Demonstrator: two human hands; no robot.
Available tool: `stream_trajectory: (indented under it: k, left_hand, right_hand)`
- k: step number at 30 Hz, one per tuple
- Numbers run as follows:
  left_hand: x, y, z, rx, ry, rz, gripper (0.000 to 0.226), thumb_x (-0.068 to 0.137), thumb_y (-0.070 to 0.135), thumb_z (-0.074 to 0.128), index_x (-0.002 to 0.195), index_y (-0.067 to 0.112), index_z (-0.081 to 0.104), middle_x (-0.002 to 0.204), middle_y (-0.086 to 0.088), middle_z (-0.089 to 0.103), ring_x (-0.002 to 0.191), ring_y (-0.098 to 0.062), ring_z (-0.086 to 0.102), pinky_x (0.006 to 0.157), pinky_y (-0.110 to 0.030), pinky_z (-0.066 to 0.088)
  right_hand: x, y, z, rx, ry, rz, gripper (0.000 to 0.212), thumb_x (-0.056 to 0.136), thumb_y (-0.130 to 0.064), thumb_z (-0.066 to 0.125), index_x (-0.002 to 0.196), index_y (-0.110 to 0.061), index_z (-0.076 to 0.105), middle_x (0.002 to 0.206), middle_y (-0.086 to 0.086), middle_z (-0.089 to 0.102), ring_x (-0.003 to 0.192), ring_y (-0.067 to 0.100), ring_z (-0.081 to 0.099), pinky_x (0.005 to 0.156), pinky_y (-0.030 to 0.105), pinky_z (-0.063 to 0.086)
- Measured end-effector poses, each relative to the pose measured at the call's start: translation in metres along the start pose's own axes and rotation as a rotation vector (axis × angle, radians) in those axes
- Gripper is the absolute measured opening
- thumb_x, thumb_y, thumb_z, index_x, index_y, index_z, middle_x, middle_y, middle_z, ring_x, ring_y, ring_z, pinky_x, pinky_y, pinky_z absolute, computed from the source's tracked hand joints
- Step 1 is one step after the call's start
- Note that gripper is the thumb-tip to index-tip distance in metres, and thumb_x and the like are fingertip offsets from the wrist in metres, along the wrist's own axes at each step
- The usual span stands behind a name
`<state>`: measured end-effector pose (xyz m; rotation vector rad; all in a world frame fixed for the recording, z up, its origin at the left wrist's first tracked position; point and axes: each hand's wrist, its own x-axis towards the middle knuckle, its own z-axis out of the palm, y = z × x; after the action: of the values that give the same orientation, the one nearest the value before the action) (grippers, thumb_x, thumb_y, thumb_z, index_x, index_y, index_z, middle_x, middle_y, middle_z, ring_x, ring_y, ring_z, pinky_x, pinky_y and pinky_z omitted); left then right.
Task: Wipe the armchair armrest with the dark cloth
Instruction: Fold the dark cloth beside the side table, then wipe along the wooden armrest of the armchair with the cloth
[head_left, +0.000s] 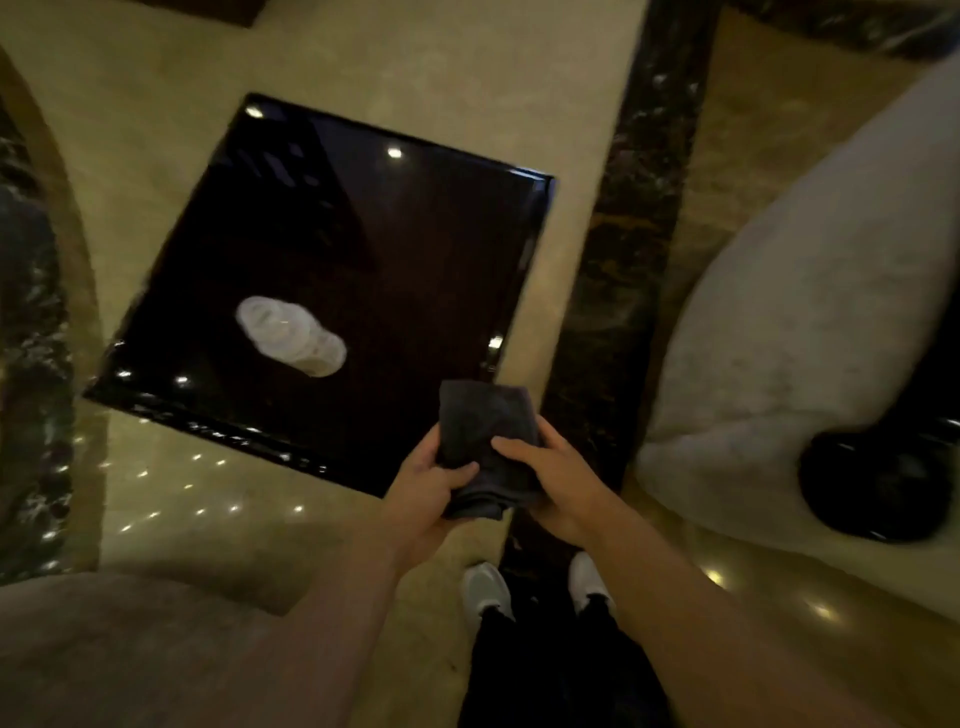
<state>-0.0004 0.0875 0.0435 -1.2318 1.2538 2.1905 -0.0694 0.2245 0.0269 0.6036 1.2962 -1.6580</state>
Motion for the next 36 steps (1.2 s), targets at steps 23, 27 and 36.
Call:
stream_trajectory:
  k: [23, 27, 36]
  left_hand:
    - [-0.037, -0.056, 0.299, 0.832, -0.39, 0.448, 0.109, 0.077, 0.012, 0.079, 0.159, 0.034, 0.011, 0.158, 0.011, 0.032, 0.141, -0.008, 0.036, 0.097, -0.018, 0.05]
    - [-0.025, -0.067, 0.287, 0.89, -0.564, 0.437, 0.137, 0.06, 0.028, 0.086, 0.153, 0.049, -0.013, 0.16, 0.032, 0.015, 0.141, 0.011, 0.028, 0.09, 0.0, 0.04]
    - [-0.014, -0.12, 0.298, 0.799, -0.264, 0.745, 0.109, 0.077, 0.034, 0.083, 0.154, 0.05, 0.008, 0.156, 0.018, 0.039, 0.134, 0.004, 0.047, 0.106, -0.024, 0.048]
  right_hand:
    - [-0.176, -0.078, -0.246, -1.528, 0.78, -0.697, 0.07, 0.1, -0.04, 0.041, 0.16, -0.018, 0.013, 0.168, 0.017, 0.005, 0.153, 0.038, -0.001, 0.122, 0.061, 0.011]
    - [-0.158, -0.086, -0.259, -1.799, 0.568, -0.859, 0.064, 0.1, -0.039, 0.028, 0.155, -0.007, 0.029, 0.168, 0.013, 0.012, 0.155, 0.032, -0.002, 0.123, 0.058, 0.003]
    - [-0.147, -0.063, -0.271, -1.508, 0.699, -0.806, 0.079, 0.093, -0.072, 0.034, 0.159, -0.03, 0.022, 0.17, 0.0, 0.008, 0.153, 0.039, -0.009, 0.121, 0.062, 0.012]
